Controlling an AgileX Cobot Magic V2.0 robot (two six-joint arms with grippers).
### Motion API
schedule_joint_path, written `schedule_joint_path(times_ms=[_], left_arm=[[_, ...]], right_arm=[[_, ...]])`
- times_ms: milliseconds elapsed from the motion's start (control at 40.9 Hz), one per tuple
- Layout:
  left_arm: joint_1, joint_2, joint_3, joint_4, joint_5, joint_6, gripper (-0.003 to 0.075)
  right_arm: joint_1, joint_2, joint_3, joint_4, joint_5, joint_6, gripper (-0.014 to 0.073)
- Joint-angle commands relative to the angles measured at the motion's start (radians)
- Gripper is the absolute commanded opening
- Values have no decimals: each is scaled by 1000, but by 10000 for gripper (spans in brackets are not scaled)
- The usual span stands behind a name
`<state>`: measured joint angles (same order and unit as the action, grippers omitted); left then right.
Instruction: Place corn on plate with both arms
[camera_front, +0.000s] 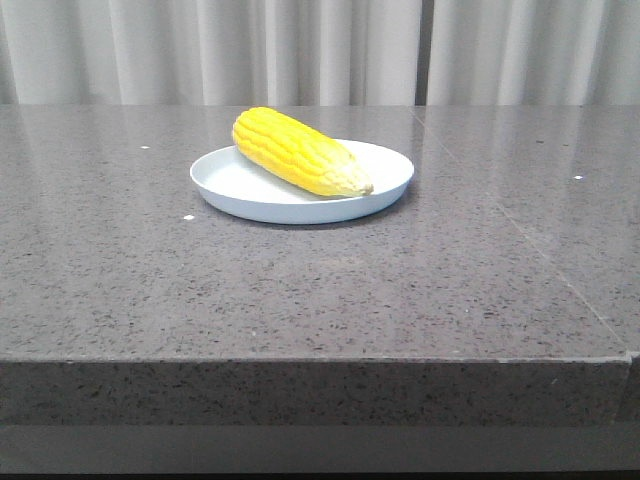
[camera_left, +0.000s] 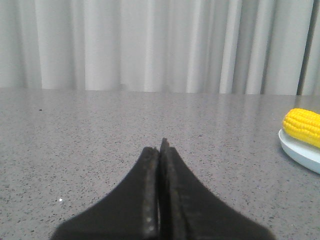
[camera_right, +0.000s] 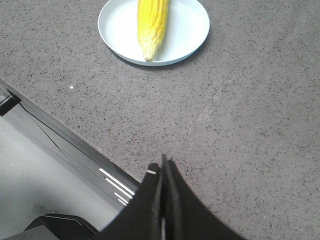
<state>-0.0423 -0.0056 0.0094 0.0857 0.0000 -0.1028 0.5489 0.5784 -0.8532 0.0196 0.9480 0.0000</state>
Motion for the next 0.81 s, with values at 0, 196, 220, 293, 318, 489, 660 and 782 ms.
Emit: schedule_joint_path(times_ms=[0,196,220,293,318,489,660,782], left_arm=[[-8,-19,23,-8,-70,0,-20],[-8,-19,23,-8,-70,0,-20],[-8,-19,23,-8,-70,0,-20],[-8,-19,23,-8,-70,0,-20],[-8,-19,23,-8,-70,0,-20],[-8,-19,23,-8,-70,0,-20],[-8,-19,23,-8,-70,0,-20],[-8,-19,23,-8,-70,0,-20]], right_arm=[[-5,-11,-17,-38,-80,-8,-87],[-179,-130,156,-35,-376,-8,-87],[-211,-158,195,-35,-430,-8,-87],[-290,-236,307,-35,-572,-8,-87],[-314,-271,348,-35,-617,-8,-87],[-441,-429,587,-35,-867,-8,-87],[-495,-537,784,-34,-1041,-8,-87],[-520,-601,860,-34,-1071,-8,-87]])
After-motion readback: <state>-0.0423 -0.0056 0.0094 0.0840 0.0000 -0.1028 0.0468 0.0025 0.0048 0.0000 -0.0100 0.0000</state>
